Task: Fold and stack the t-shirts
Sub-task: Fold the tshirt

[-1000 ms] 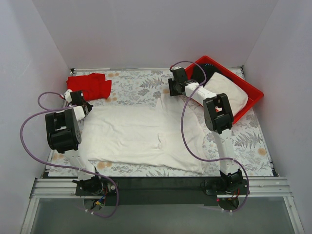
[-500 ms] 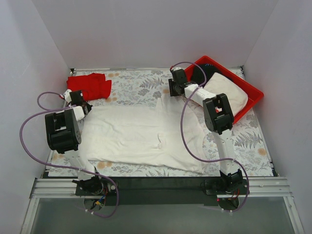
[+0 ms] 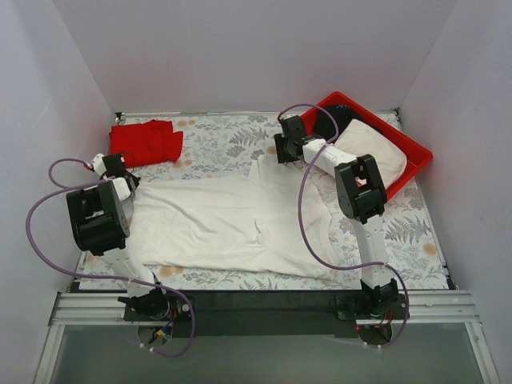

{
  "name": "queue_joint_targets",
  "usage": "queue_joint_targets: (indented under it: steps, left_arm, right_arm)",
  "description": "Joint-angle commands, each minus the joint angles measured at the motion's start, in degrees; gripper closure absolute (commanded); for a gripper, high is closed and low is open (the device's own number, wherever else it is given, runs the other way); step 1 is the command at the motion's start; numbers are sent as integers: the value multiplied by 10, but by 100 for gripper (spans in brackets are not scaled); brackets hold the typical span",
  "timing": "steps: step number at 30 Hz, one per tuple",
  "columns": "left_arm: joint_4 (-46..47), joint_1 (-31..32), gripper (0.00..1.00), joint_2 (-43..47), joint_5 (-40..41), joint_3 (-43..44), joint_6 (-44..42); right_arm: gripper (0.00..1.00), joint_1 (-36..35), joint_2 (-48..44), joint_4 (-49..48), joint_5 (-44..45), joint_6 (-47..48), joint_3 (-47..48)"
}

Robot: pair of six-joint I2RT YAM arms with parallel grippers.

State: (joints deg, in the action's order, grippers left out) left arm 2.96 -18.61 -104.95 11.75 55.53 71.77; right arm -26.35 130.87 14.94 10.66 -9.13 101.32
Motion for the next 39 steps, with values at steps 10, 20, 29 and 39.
queue_joint_targets:
  steps: [10,20,29,39]
  left_arm:
    - [12,-3,100,31,-11,-5,-6]
    - [17,-3,100,33,-27,-9,-5]
    - [20,-3,100,36,-30,-9,-5]
    - [29,-3,100,37,-54,-13,-5]
  right_arm:
    - [56,7,25,7,-10,-5,89]
    - [56,7,52,9,-1,-5,90]
    - [62,6,72,9,-16,0,90]
    - [99,2,84,9,-18,18,103]
